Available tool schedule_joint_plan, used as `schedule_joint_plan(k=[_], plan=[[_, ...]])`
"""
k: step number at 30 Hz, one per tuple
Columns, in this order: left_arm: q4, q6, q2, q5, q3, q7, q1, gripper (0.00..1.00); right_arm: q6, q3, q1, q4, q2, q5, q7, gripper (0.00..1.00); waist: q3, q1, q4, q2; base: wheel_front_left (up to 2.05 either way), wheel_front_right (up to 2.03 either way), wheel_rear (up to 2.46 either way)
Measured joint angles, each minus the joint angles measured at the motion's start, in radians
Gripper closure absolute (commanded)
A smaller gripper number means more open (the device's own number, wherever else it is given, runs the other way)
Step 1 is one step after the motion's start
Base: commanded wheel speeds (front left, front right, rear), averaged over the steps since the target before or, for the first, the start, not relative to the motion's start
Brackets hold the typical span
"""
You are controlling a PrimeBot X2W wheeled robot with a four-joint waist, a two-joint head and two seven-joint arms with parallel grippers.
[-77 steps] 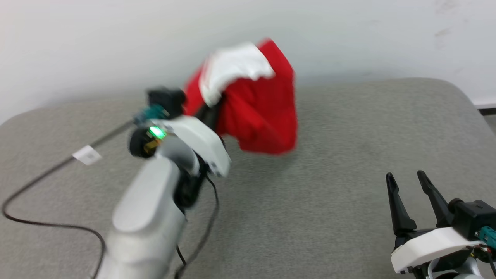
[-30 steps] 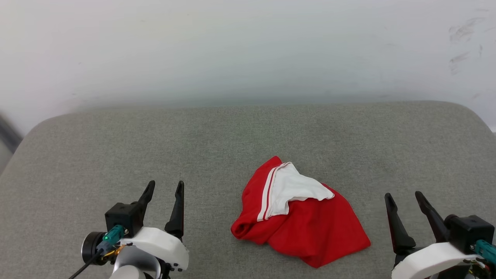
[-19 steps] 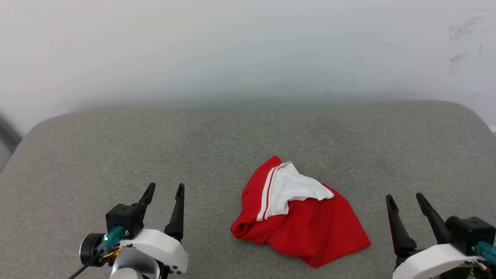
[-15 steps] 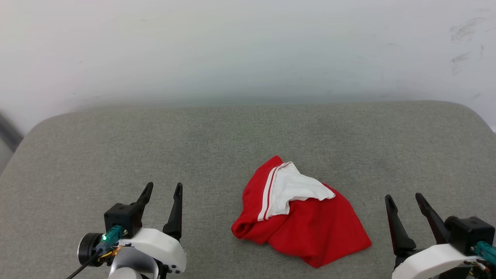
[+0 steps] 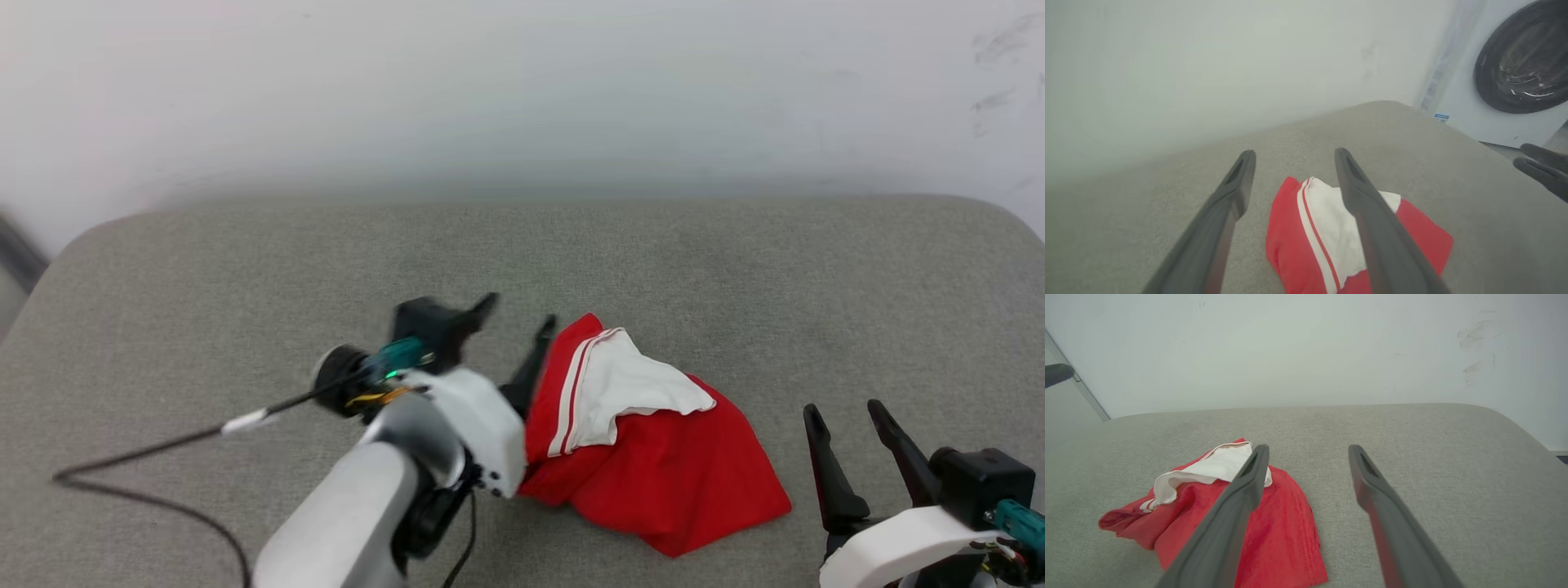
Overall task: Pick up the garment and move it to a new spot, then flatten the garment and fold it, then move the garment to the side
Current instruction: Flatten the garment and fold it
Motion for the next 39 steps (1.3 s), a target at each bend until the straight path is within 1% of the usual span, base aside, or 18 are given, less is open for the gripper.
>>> schedule_joint_plan(k=[4,8,13,17,18,20,24,26,28,31,34,37,39], plan=[[0.063,-0.075,-0.043,-0.018,-0.08,0.138,-0.097,0.0,0.0,0.014,-0.008,-0.001,0.0,-0.002,0.0,0.0,0.019,0.0001,-0.014,0.0,0.0,0.0,0.0],[0.13,-0.125,-0.072,-0.039,-0.143,0.266,-0.152,0.0,0.0,0.015,-0.02,0.003,0.0,0.0,0.0,0.0,0.043,0.0001,-0.034,0.0,0.0,0.0,0.0],[0.193,-0.161,-0.082,-0.103,-0.206,0.422,-0.172,0.0,0.0,0.018,-0.03,0.015,0.0,0.01,-0.01,0.0,0.072,0.0001,-0.061,0.0,0.0,0.0,0.0],[0.224,-0.169,-0.069,-0.124,-0.23,0.484,-0.191,0.0,0.0,0.021,-0.042,0.03,0.0,0.018,-0.021,0.0,0.089,0.0001,-0.077,0.0,0.0,0.0,0.0],[0.231,-0.169,-0.067,-0.125,-0.229,0.484,-0.195,0.25,0.0,0.022,-0.045,0.033,0.0,0.019,-0.025,0.0,0.092,0.0001,-0.08,0.0,0.0,0.0,0.0],[0.248,-0.17,-0.06,-0.123,-0.227,0.481,-0.208,1.0,0.0,0.025,-0.048,0.039,0.0,0.023,-0.028,0.0,0.097,0.0001,-0.084,0.0,0.0,0.0,0.0],[0.269,-0.169,-0.059,-0.121,-0.22,0.452,-0.225,1.0,0.0,0.03,-0.057,0.051,0.0,0.027,-0.035,0.0,0.104,0.0001,-0.086,0.0,0.0,0.0,0.0],[0.268,-0.166,-0.06,-0.116,-0.208,0.417,-0.233,1.0,0.0,0.028,-0.059,0.057,0.0,0.029,-0.04,0.0,0.104,0.0001,-0.082,0.0,0.0,0.0,0.0],[0.253,-0.157,-0.057,-0.11,-0.19,0.372,-0.24,1.0,0.0,0.023,-0.059,0.062,0.0,0.033,-0.04,0.0,0.104,0.0001,-0.075,0.0,0.0,0.0,0.0],[0.211,-0.138,-0.033,-0.105,-0.161,0.326,-0.246,1.0,0.0,0.013,-0.059,0.066,0.0,0.034,-0.044,0.0,0.104,0.0001,-0.057,0.0,0.0,0.0,0.0],[0.155,-0.086,0.013,-0.119,-0.096,0.275,-0.211,1.0,0.0,0.011,-0.059,0.068,0.0,0.034,-0.043,0.0,0.099,0.0001,-0.035,0.0,0.0,0.0,0.0],[0.103,-0.015,0.057,-0.161,-0.026,0.234,-0.102,1.0,0.0,0.004,-0.055,0.068,0.0,0.034,-0.039,0.0,0.091,0.0,-0.011,0.0,0.0,0.0,0.0],[0.084,0.022,0.076,-0.204,0.015,0.218,-0.011,1.0,0.0,0.004,-0.051,0.067,0.0,0.035,-0.035,0.0,0.087,0.0001,0.005,0.0,0.0,0.0,0.0]])
